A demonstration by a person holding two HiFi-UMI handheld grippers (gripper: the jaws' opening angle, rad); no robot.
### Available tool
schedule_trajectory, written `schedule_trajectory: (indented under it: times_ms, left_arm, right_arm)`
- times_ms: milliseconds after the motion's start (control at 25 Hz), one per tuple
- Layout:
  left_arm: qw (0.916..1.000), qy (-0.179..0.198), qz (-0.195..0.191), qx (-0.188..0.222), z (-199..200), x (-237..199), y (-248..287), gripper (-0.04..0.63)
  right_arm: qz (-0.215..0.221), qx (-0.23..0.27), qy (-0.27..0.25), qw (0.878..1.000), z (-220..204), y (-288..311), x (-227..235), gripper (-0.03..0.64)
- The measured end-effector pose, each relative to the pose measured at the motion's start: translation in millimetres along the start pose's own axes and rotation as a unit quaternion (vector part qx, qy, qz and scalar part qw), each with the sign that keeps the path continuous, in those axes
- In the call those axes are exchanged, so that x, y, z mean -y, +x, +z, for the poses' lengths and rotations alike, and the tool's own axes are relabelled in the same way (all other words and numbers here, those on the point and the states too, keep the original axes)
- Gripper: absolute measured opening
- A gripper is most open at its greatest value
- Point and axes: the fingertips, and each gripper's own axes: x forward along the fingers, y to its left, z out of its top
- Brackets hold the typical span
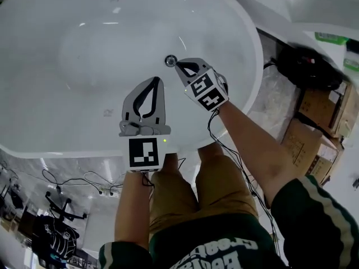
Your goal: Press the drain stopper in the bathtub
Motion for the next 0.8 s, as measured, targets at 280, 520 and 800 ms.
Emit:
schedule_trajectory:
  times_ms: [280, 520, 800]
  left_arm:
    - [0.9997, 0.016, -0.010, 0.018, 60, 13, -21, 0.006]
    - [0.9975, 0.051, -0.030, 0.037, 120, 40, -39, 0.006]
    - [0.9973, 0.053, -0.017, 0.048, 163, 67, -73, 0.006]
  right_arm:
    - [-0.002, 0.017, -0.053, 0.998, 40, -75, -15, 0.014]
    - [-0.010, 0.072, -0.041, 0.996, 86, -155, -13, 0.014]
    - [-0.020, 0.137, -0.015, 0.990, 141, -239, -17, 0.014]
